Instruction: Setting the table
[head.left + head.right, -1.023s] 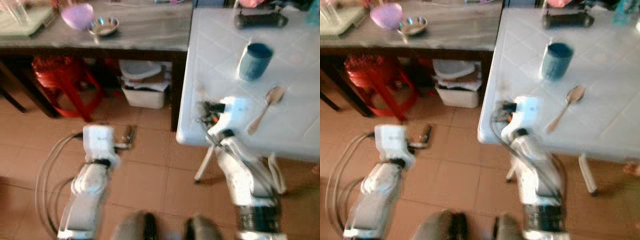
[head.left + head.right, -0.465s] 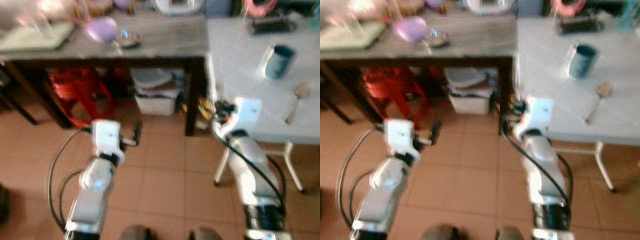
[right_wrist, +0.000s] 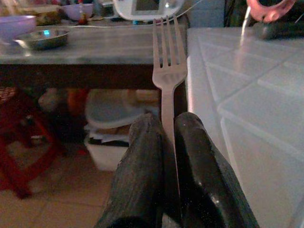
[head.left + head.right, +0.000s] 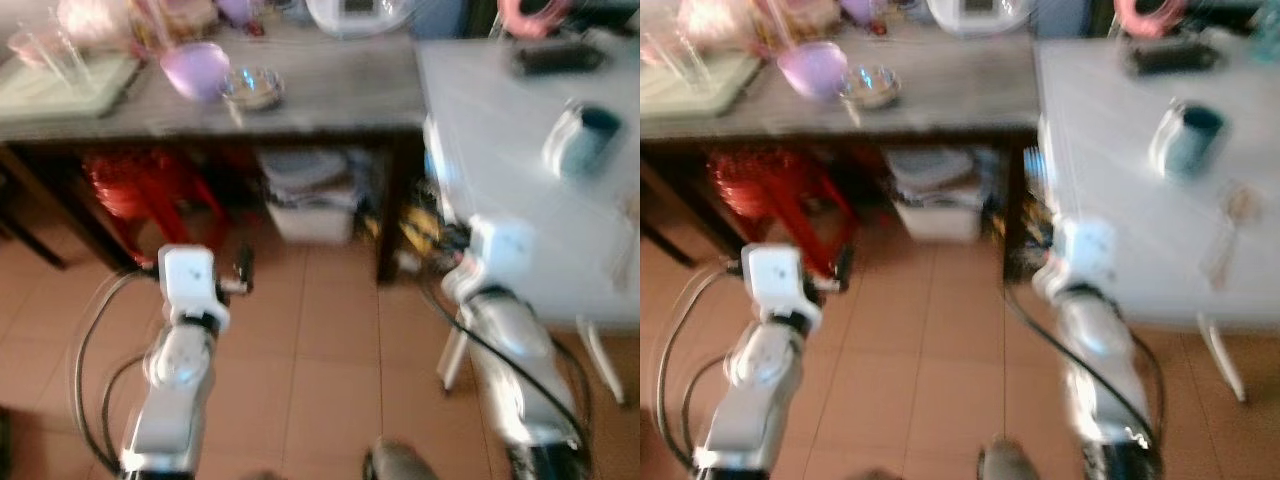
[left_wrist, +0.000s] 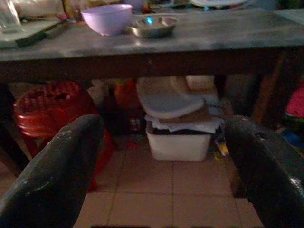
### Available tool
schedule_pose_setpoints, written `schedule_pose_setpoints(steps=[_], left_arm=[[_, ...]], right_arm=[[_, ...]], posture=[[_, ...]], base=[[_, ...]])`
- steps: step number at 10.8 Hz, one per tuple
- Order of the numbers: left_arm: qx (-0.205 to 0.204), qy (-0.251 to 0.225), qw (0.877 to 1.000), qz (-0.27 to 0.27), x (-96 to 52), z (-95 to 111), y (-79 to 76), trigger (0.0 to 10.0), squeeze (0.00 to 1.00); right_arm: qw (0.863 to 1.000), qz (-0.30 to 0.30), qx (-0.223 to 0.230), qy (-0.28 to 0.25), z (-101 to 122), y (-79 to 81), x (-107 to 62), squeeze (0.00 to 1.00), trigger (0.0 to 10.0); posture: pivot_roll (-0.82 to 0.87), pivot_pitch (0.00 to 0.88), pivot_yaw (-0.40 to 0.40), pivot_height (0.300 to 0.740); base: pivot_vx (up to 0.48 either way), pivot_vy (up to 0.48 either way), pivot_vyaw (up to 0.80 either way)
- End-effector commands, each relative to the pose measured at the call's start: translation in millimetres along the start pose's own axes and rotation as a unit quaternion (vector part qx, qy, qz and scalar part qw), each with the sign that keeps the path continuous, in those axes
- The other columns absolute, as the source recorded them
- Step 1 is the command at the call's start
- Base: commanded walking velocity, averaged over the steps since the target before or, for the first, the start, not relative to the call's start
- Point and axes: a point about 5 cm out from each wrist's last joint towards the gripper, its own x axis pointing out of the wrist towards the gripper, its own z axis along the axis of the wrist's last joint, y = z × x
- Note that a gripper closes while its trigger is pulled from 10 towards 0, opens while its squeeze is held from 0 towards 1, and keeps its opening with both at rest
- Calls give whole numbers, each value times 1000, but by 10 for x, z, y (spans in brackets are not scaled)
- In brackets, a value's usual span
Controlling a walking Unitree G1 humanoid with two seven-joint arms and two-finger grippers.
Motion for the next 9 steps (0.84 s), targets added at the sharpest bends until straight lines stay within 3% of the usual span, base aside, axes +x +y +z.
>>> schedule_pose_setpoints(steps=[1,2,6,9], left_arm=[[9,3,1000,20,-41,6,114,10000,0],[9,9,999,34,-79,-11,149,10000,0],[1,62,996,60,-246,-185,287,10000,0],[4,51,997,64,-201,-106,357,10000,0]], right_arm=[[999,14,-4,-33,122,97,-6,0,10000],[998,17,-30,-44,116,79,-82,0,10000],[998,10,-41,-39,25,99,-245,0,10000],[998,7,-43,-51,87,102,-174,0,10000]], posture=[[-29,69,81,740],[-26,61,81,740],[-22,51,92,740],[-21,85,88,740]], base=[[480,0,0],[480,0,0],[428,0,0],[436,0,0]])
